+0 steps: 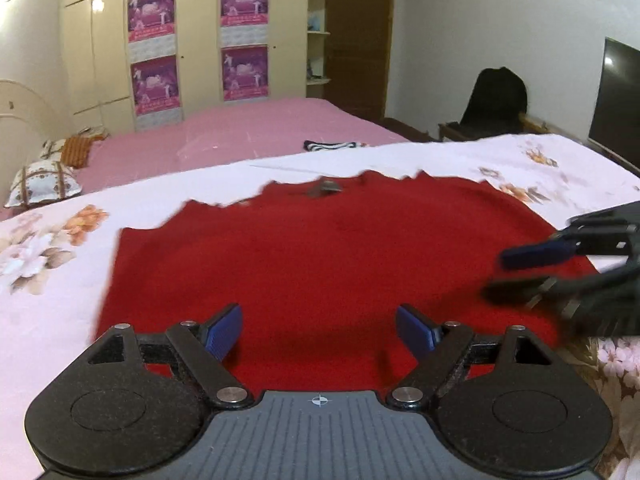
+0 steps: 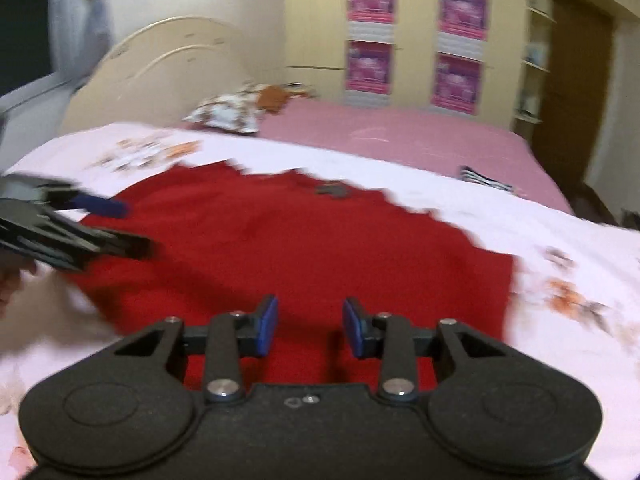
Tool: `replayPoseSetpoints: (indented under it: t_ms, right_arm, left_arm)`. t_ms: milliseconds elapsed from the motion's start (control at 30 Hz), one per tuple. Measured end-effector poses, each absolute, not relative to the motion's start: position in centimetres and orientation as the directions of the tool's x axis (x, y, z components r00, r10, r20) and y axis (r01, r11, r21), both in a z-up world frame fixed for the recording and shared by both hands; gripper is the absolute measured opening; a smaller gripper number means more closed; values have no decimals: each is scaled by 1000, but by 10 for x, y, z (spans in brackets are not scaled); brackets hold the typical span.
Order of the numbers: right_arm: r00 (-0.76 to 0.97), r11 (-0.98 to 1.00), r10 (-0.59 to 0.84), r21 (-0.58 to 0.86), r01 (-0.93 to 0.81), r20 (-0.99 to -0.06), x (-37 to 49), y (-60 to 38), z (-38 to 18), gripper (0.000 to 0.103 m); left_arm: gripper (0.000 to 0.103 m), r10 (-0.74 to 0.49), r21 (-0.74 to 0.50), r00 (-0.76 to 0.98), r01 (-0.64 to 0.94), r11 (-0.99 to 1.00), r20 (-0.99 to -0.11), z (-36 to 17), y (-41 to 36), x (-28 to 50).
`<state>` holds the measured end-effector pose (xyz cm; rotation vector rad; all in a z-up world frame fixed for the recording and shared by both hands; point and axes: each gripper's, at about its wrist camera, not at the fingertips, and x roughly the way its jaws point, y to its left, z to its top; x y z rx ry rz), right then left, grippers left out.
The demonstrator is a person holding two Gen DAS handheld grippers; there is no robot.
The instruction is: Fold small clothes
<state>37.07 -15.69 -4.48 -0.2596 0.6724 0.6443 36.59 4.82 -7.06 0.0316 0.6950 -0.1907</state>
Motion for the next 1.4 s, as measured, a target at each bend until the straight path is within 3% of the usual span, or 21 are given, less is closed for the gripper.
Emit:
replayPoseSetpoints:
  t_ms: [67,133,300,433,567,700,767,833,933,1067,1167,1200,1233,1267,1333,1400]
  right_arm:
    - [580,763,463,-33,-646,-670,367,-142,-54,37]
    - [566,760,403,-81,-645,-719,364,-137,-64,37]
    - [596,741,400,-137,-657,-696,331,-192,-70,38]
    - [589,789,397,-67,-611,-704,330,-222,-72,39]
    - [629,832,442,30,-554,-639,353,-211,-41,39]
    - [679,859,395,-15,-513,-619,402,-174,-35,37]
    - [672,858,353,-62,-511,-651,418,-166,-46,38]
    - [673,879,254,-124,-460,-695,425,-183,-67,39]
    - [647,906,315,16,-424,-694,430,-224,-60,38]
    - [691,903,354,39,-427,-631,450,-207,-45,37]
    - [692,898,359,30,-439,-627,480,-183,-48,38]
    - [688,901,343,18,-433,-639,490,-182,-53,38]
    - [686,919,281,-17,-394,-671,503,-181,-63,38]
    - [670,930,226,-47,-364,-707,515,-186,-75,36]
    - [672,921,268,-20,-388,-691,516,-205,-77,36]
    - [688,922,222,-79,-378,-691,511,-208,-70,36]
  left_arm:
    - [83,-182,-66,723,186,980,-667,-83,46,370]
    - [83,-152,1,715,208,978,-682,-91,44,357]
    - [83,-162,-39,742,180,983,-650,-97,91,305]
    - [83,-141,-8,742,179,984,-656,-89,96,306]
    - [83,-127,-14,804,146,989,-581,-63,88,344]
    - [83,-114,-44,784,111,993,-610,-69,87,400]
    - [83,-91,-58,728,71,996,-679,-90,102,415]
    - [83,-150,-104,741,109,989,-655,-96,120,408]
    - [83,-119,-43,744,121,992,-657,-81,118,413]
    - [83,-126,-44,756,128,991,-642,-72,109,462]
    - [83,-111,-14,719,140,990,-686,-87,104,499]
    - [86,-101,-5,694,138,990,-713,-95,106,507]
    - [103,-85,4,694,126,992,-715,-100,108,506]
    - [103,-92,-5,696,126,992,-712,-103,114,505]
    - [103,-79,-4,703,108,994,-706,-101,125,499]
    - [103,-53,-21,727,54,998,-685,-94,130,490]
